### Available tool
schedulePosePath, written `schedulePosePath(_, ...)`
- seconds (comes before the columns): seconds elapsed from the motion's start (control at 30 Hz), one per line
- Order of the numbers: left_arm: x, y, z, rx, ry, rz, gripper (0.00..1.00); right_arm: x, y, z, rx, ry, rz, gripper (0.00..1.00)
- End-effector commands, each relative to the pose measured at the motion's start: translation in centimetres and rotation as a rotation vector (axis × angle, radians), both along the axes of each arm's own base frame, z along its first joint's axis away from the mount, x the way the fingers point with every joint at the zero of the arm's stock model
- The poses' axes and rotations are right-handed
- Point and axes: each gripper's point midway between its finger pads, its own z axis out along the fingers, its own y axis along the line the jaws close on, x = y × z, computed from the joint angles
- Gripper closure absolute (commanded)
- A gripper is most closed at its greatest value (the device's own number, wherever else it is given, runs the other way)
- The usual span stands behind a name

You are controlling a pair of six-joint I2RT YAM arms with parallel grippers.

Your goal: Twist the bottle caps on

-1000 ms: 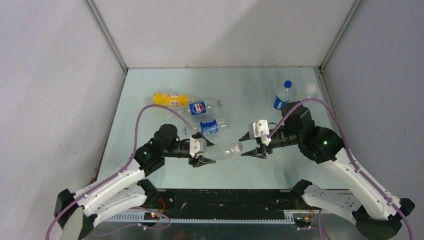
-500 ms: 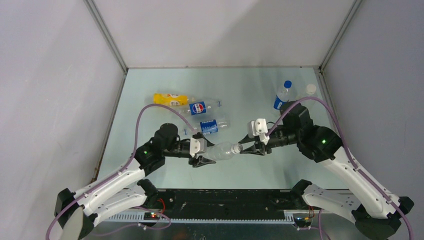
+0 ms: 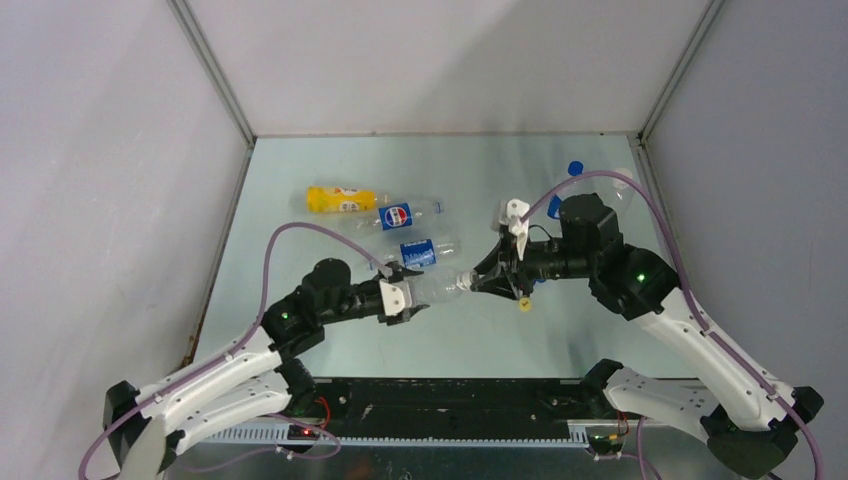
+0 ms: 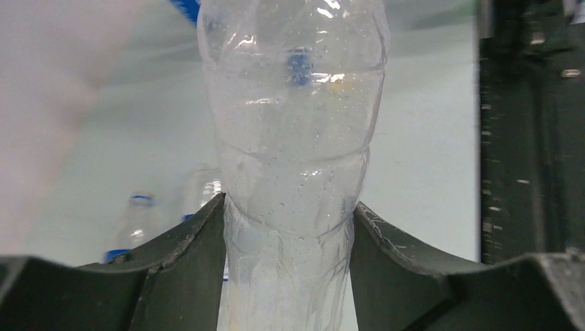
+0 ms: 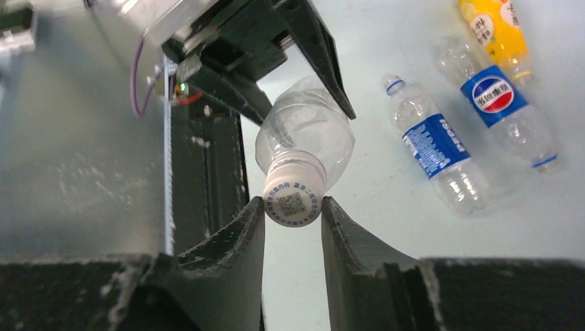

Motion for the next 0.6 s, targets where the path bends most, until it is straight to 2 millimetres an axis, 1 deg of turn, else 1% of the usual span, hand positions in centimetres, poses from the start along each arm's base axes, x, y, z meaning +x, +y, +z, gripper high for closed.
schedulePosePath(0.0,3.0,0.2,8.3,-0.218,-0.341,0.195,1.0,1.3,0.9,0.1,0.074,0.303,-0.254,1.0)
schedulePosePath(0.03,2.5,-0.1,9.0,-0.241,-0.37,0.192,1.0,1.5,0.9,0.0,0.083,0.347,-0.292,1.0)
schedulePosePath(0.07,3.0,0.3,8.9,-0.223,-0.404,0.233,1.0,1.8,1.0,0.3,0.112,0.415,-0.354,1.0)
schedulePosePath(0.1,2.6,-0.2,9.1,-0.23,-0.418,0.227,1.0,1.9,1.1,0.0,0.119,0.456,-0.383,1.0)
schedulePosePath(0.13,3.2,0.1,9.1,-0.213,-0.442,0.266,1.0,2.0,1.3,0.4,0.151,0.514,-0.431,1.0)
schedulePosePath(0.17,2.9,-0.3,9.0,-0.206,-0.451,0.259,1.0,1.9,1.4,0.2,0.158,0.542,-0.447,1.0)
schedulePosePath(0.2,3.2,-0.1,8.8,-0.19,-0.469,0.279,1.0,2.1,1.5,0.5,0.186,0.577,-0.48,1.0)
schedulePosePath(0.23,3.0,-0.5,8.7,-0.188,-0.473,0.275,1.0,2.0,1.6,0.4,0.189,0.592,-0.489,1.0)
schedulePosePath(0.37,3.2,-0.6,7.8,-0.186,-0.437,0.298,1.0,2.5,1.3,0.6,0.213,0.584,-0.541,0.99)
schedulePosePath(0.4,3.2,-0.5,7.4,-0.188,-0.416,0.304,1.0,2.5,1.3,0.8,0.22,0.573,-0.538,0.97)
schedulePosePath(0.43,3.2,-0.4,7.2,-0.187,-0.406,0.309,1.0,2.5,1.1,1.1,0.227,0.55,-0.534,0.9)
schedulePosePath(0.47,3.2,-0.4,6.7,-0.184,-0.388,0.311,1.0,2.6,1.0,1.3,0.232,0.535,-0.531,0.87)
schedulePosePath(0.5,3.1,-0.3,6.5,-0.183,-0.377,0.314,1.0,2.6,0.8,1.6,0.239,0.505,-0.529,0.8)
schedulePosePath(0.57,3.1,0.0,5.5,-0.173,-0.347,0.321,1.0,2.6,0.5,2.0,0.241,0.46,-0.517,0.69)
